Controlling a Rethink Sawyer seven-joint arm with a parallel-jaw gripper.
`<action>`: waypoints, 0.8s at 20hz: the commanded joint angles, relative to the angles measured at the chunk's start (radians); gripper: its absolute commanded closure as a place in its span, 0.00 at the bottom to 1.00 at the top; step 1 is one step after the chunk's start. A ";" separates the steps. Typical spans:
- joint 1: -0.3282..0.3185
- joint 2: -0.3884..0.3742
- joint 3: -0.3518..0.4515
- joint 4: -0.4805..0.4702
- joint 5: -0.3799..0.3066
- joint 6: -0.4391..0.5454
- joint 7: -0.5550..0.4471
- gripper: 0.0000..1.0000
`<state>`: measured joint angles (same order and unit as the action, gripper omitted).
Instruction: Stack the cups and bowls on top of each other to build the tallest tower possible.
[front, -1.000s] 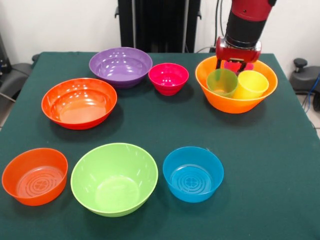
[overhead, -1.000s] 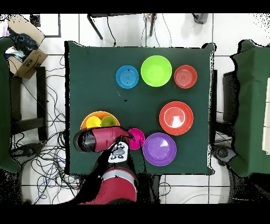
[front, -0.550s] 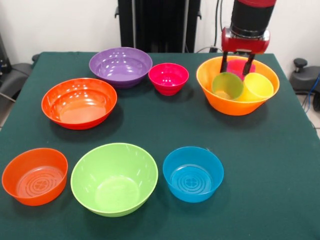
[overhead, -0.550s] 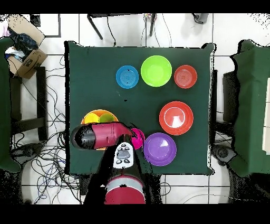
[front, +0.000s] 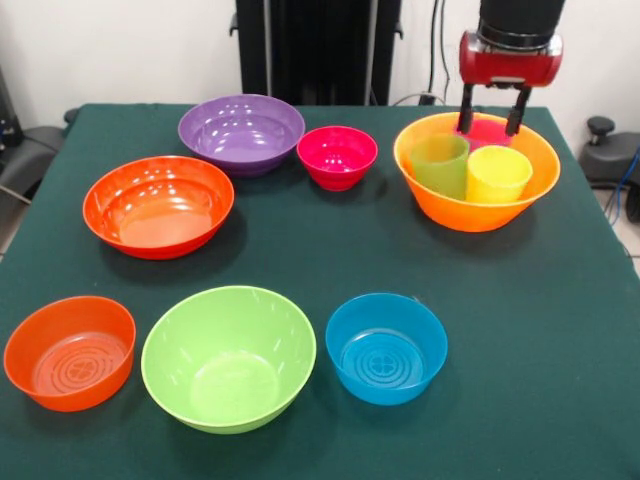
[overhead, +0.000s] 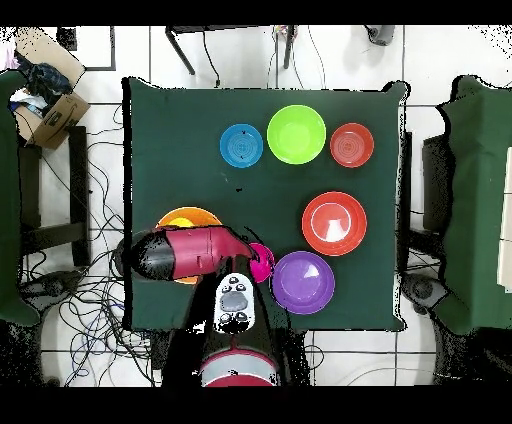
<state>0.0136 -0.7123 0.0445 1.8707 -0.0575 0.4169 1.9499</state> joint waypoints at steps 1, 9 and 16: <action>-0.018 -0.026 0.107 0.024 0.023 0.130 0.041 0.00; -0.038 -0.114 0.115 0.035 0.037 0.226 0.028 0.00; -0.053 -0.230 0.098 -0.033 0.060 0.401 0.015 0.00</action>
<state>-0.0089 -0.8507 0.0818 1.8734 -0.0235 0.6162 1.9499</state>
